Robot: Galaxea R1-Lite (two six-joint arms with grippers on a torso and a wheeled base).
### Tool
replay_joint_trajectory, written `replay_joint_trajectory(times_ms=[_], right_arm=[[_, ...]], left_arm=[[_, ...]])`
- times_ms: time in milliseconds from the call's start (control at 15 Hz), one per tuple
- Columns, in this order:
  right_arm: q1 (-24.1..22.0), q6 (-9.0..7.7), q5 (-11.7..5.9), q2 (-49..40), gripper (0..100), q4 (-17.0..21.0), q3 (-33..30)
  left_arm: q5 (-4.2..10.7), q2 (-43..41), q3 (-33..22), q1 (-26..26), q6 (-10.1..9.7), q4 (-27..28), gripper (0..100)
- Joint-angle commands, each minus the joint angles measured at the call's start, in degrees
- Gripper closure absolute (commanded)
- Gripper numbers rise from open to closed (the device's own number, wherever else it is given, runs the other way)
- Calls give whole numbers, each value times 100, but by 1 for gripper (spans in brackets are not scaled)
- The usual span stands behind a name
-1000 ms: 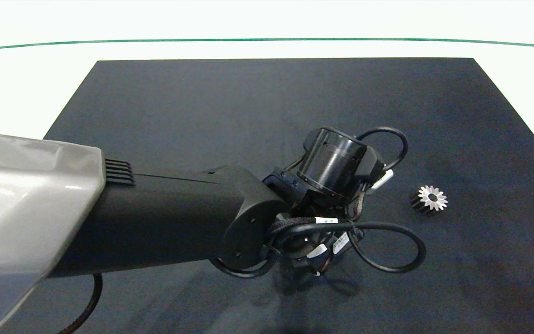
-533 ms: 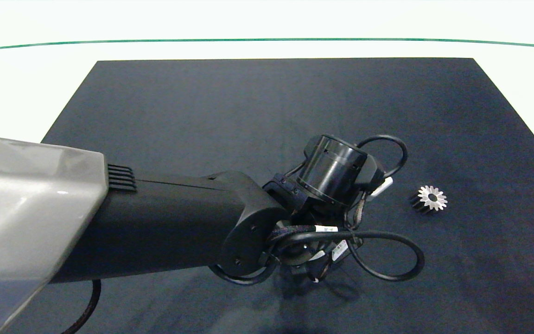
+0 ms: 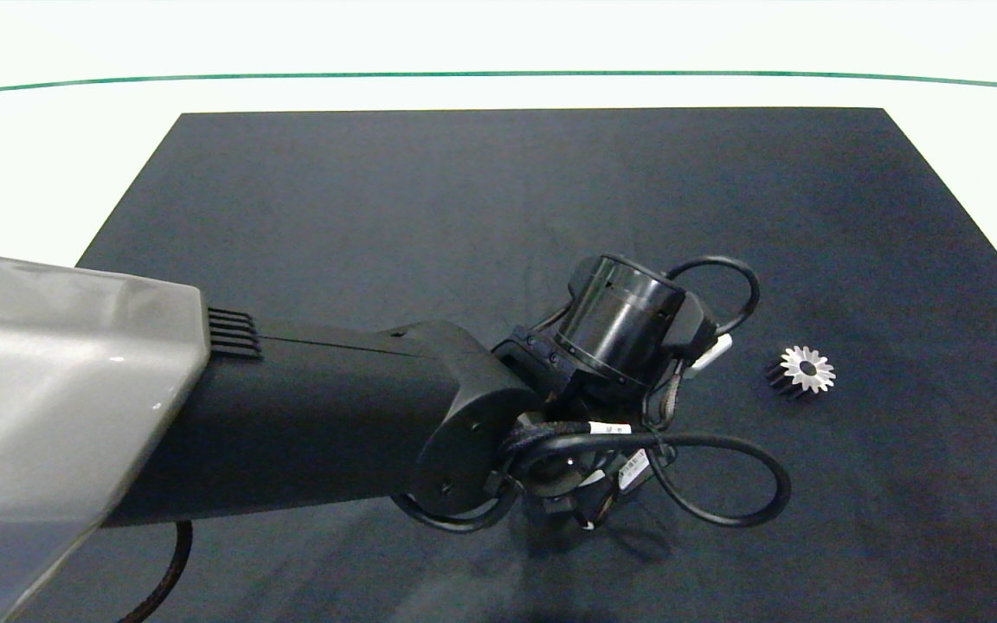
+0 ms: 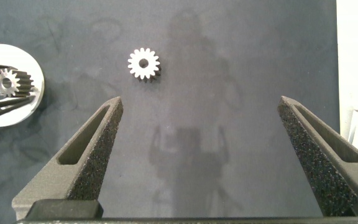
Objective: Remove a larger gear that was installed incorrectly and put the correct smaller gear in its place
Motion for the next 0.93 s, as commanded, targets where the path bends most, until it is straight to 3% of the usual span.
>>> replay_joint_trajectory(times_ms=[67,333,933], right_arm=[[-7,3,37,18,0,12,7],[-7,117,55,27,0,12,33],[-16,117,108,35,0,12,33]], left_arm=[[13,-7,-5,-3,11,-1,0],[13,-244,-5,-12,2,298,0],[22,-719,-67,15,-6,684,0]])
